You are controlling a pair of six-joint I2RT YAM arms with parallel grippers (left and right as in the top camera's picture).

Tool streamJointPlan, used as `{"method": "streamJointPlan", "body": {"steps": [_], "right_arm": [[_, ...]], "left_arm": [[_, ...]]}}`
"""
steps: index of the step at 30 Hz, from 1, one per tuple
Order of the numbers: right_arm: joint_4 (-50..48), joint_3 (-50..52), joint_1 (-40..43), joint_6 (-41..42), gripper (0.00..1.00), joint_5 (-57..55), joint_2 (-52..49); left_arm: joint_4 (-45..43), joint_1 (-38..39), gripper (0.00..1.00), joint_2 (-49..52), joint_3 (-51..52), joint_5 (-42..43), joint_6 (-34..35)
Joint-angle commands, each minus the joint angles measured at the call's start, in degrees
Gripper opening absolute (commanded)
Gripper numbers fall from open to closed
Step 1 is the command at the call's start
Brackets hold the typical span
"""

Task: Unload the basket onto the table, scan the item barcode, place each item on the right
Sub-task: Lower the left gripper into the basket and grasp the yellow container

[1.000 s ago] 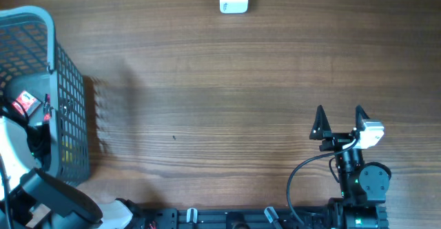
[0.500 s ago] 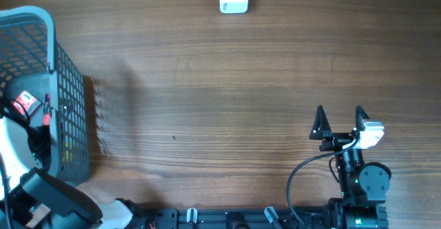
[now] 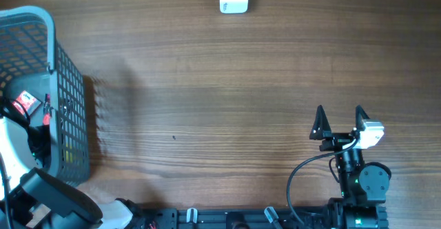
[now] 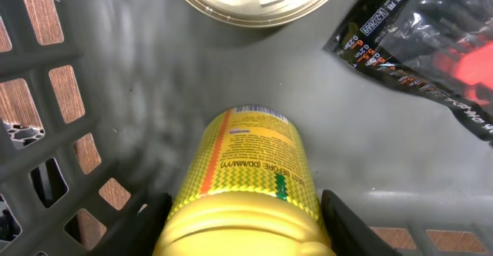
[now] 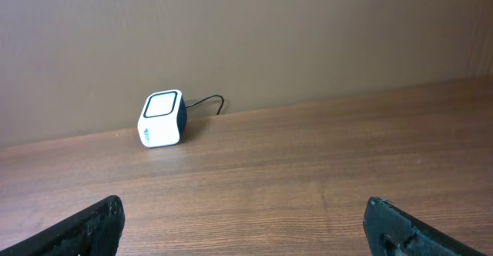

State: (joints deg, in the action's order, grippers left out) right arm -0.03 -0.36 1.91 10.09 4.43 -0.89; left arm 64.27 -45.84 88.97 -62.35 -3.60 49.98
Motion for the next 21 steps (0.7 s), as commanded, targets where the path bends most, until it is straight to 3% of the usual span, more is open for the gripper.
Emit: {"method": "streamJointPlan", "body": {"steps": [1,21], "right_arm": [[-0.1,0.1,-0.2,0.5,1.0,-0.4,0.3],[-0.1,0.1,-0.2,0.5,1.0,-0.4,0.3]], "left_arm": [[0.0,0.1,0.41,0.4,0.5,-1.0,-0.1],[1.9,0.1,0.41,0.3,-1.6,-1.0,-0.3]]}}
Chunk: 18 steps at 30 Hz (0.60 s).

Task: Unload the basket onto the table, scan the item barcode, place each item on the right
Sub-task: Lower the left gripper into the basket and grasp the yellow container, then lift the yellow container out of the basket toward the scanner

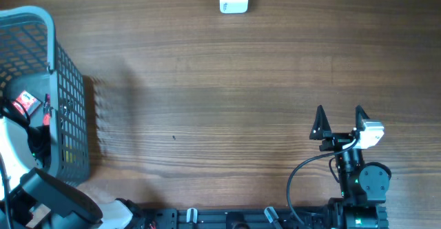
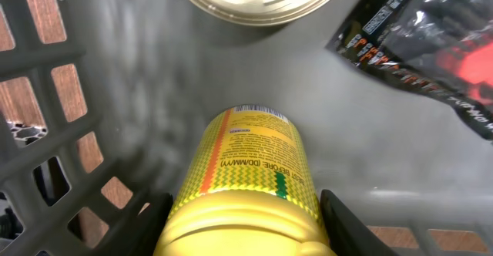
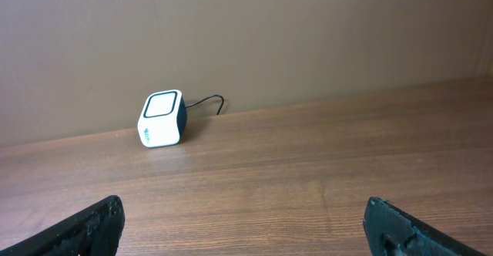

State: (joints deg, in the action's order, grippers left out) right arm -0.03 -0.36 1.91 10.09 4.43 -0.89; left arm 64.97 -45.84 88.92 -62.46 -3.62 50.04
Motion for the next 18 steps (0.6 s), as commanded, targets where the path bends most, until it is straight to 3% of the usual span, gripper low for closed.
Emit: {"method": "streamJointPlan", "body": {"steps": [1,18], "right_arm": [[-0.1,0.1,-0.2,0.5,1.0,-0.4,0.3],[-0.1,0.1,-0.2,0.5,1.0,-0.4,0.3]], "left_arm": [[1.7,0.1,0.41,0.3,-2.2,-1.0,-0.4],[11.8,0.1,0.44,0.1,-19.1,-0.9,-0.4]]}}
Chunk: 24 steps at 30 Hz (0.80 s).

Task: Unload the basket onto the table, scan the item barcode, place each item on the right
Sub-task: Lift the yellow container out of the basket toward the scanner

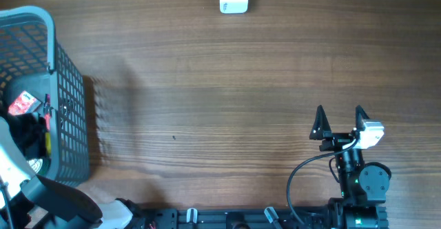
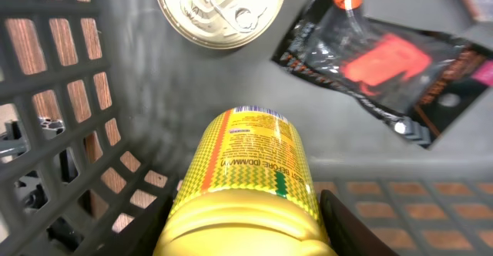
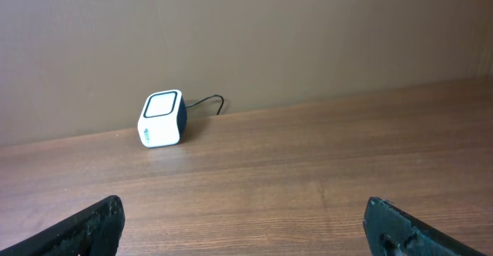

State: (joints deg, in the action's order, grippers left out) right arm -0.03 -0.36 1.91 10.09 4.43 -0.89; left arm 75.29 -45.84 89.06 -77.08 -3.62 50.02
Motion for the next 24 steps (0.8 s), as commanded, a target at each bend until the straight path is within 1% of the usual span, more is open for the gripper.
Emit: {"method": "streamJointPlan", "body": {"steps": [1,9,13,15,24], "right_arm": [[-0.1,0.1,-0.2,0.5,1.0,-0.4,0.3],[-0.1,0.1,-0.2,0.5,1.0,-0.4,0.3],[-0.1,0.1,-0.2,0.5,1.0,-0.4,0.3],[-0.1,0.1,-0.2,0.5,1.0,-0.4,0.3],[-0.1,0.1,-0.2,0.5,1.0,-0.4,0.3]], "left_arm": [[2.3,0.1,0.44,-0.1,-5.7,-0.9,-0.4],[7.9,0.1,0.43,-0.2,-15.6,0.4,-0.4],[9.3,0.2,0.43,-0.3,-20.3,3.6,-0.4],[9.6,0.5,0.43,-0.5,-22.5,5.8,-1.8],[10.0,5.9,0.45,-0.6,-30.1,7.3,-1.8]]}}
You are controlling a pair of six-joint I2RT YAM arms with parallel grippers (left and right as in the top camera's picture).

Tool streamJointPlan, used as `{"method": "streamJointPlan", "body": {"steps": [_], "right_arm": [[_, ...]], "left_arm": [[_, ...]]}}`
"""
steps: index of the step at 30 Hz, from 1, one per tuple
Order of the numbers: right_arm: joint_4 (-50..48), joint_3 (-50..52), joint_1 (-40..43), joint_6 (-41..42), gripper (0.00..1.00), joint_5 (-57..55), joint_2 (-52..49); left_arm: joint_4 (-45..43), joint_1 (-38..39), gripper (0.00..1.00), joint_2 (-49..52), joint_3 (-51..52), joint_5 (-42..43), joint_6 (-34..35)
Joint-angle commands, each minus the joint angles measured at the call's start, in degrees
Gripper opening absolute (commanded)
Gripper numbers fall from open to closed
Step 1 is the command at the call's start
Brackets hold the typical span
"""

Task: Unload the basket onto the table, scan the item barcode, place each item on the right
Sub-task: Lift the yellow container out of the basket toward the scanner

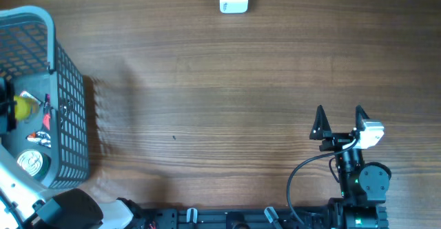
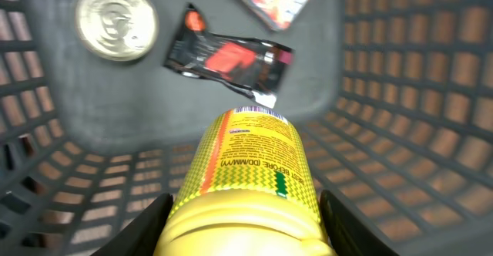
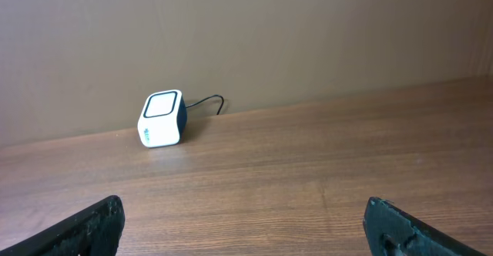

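Observation:
My left gripper (image 2: 245, 219) is shut on a yellow bottle (image 2: 250, 160) with a green and orange patterned label. It holds the bottle well above the floor of the grey basket (image 2: 400, 94). From overhead the yellow bottle (image 1: 21, 107) shows over the basket (image 1: 69, 112) at the table's left edge. The white barcode scanner stands at the far edge of the table, and the right wrist view shows the scanner (image 3: 162, 119) against the wall. Near the front right, my right gripper (image 1: 340, 122) rests open and holds nothing.
On the basket floor lie a tin can (image 2: 116, 30), a black packet (image 2: 227, 58) and a small red packet. The basket's mesh walls rise on all sides of the bottle. Wooden table (image 1: 220, 98) stretches between basket and scanner.
My left gripper has risen with the yellow bottle; the basket floor, can and packets now look much farther below. The right arm has not moved.
First my left gripper was shut on the yellow bottle low on the basket floor, next to the can and black packet. It stayed there, then stood slightly higher, and now holds the bottle high inside the basket. The right gripper stayed open and still throughout.

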State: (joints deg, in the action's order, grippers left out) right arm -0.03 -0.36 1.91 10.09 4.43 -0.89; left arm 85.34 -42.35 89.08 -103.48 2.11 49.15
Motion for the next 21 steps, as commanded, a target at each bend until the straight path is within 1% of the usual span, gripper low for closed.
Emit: {"method": "streamJointPlan", "body": {"steps": [1,11,17,21], "right_arm": [[-0.1,0.1,-0.2,0.5,1.0,-0.4,0.3],[-0.1,0.1,-0.2,0.5,1.0,-0.4,0.3],[-0.1,0.1,-0.2,0.5,1.0,-0.4,0.3],[-0.1,0.1,-0.2,0.5,1.0,-0.4,0.3]], "left_arm": [[0.0,3.2,0.45,-0.6,-4.6,1.6,-0.7],[-0.7,10.7,0.45,-0.6,-12.8,7.2,-0.5],[-2.6,14.7,0.46,-0.7,-16.8,11.3,-0.5],[-3.9,18.4,0.47,-0.7,-18.4,11.6,0.3]]}}
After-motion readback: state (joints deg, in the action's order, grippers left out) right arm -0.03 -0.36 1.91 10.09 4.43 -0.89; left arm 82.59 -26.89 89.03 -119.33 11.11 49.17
